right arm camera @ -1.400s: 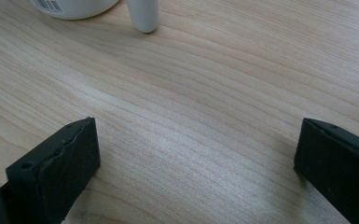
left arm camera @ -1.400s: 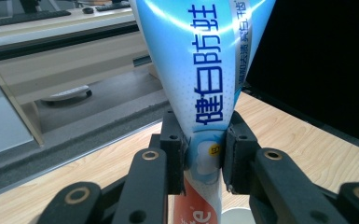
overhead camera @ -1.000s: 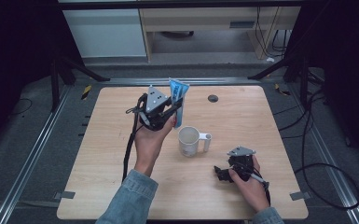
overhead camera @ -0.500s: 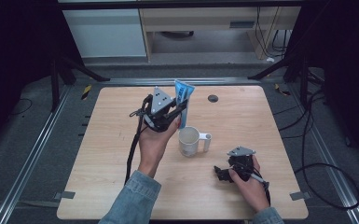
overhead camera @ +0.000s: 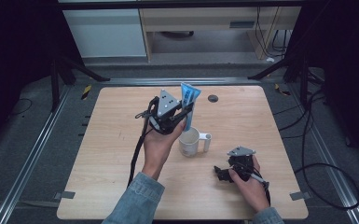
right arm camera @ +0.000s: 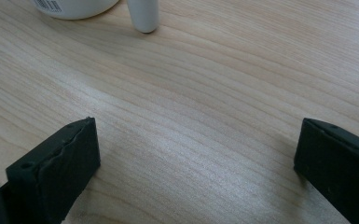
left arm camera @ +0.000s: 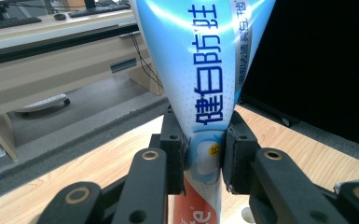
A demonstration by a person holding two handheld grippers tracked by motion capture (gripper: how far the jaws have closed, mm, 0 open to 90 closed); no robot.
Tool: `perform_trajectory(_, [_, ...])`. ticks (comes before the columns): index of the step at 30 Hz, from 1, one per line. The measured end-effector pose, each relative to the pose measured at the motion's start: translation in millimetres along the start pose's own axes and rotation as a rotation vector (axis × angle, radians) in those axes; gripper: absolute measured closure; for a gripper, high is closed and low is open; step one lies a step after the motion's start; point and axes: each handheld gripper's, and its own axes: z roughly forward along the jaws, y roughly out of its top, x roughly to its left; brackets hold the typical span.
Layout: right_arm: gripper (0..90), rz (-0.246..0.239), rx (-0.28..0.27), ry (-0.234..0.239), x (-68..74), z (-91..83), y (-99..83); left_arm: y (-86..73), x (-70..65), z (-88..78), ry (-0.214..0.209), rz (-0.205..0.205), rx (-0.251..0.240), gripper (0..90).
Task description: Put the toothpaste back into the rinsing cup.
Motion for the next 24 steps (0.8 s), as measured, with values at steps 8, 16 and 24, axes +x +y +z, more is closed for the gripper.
perform_trajectory(8, [0.4,0.003,0.001,0.002,0.2,-0.1,0.1,-0.2,-4.3,-0.6,-0.011,0.003,-0.001,72.7])
perform_trajectory(16, [0.4,0.002,0.000,0.001,0.1,-0.1,0.1,-5.6,-8.5,0.2,-0.027,-0.008,0.012,72.7])
perform_trajectory(24, [0.4,0.017,0.006,0.008,0.8,-0.8,0.5,-10.8,-12.2,3.2,-0.036,-0.010,0.017,72.7])
